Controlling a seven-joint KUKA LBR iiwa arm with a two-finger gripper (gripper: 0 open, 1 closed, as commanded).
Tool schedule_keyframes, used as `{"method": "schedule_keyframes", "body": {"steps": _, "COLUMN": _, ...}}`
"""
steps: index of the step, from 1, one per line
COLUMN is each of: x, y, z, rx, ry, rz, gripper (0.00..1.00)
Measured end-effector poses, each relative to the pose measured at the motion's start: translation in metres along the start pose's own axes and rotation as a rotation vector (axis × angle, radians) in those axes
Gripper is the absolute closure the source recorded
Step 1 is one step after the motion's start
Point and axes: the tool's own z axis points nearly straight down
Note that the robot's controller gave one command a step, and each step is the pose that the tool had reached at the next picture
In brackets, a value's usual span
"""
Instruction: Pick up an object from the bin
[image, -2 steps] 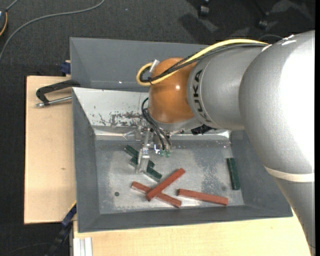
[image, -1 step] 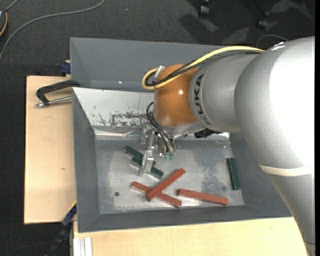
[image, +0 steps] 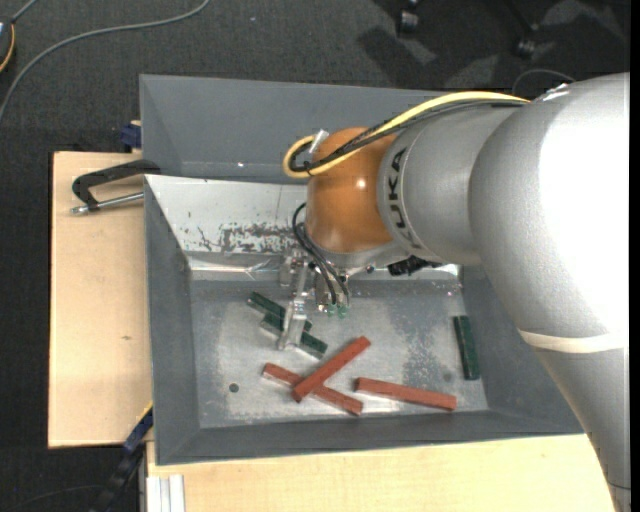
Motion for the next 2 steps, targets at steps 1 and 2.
{"method": "schedule_keyframes", "body": {"steps": 1, "x": 0.000, "y": 0.000, "z": 0.000, "rx": 0.000, "ry": 0.000, "rz": 0.000, "gripper": 1.00}}
{"method": "schedule_keyframes", "body": {"steps": 2, "x": -0.002, "y": 0.001, "z": -0.013, "rx": -0.001, "ry": -0.005, "rz": 0.000, "gripper": 1.00}}
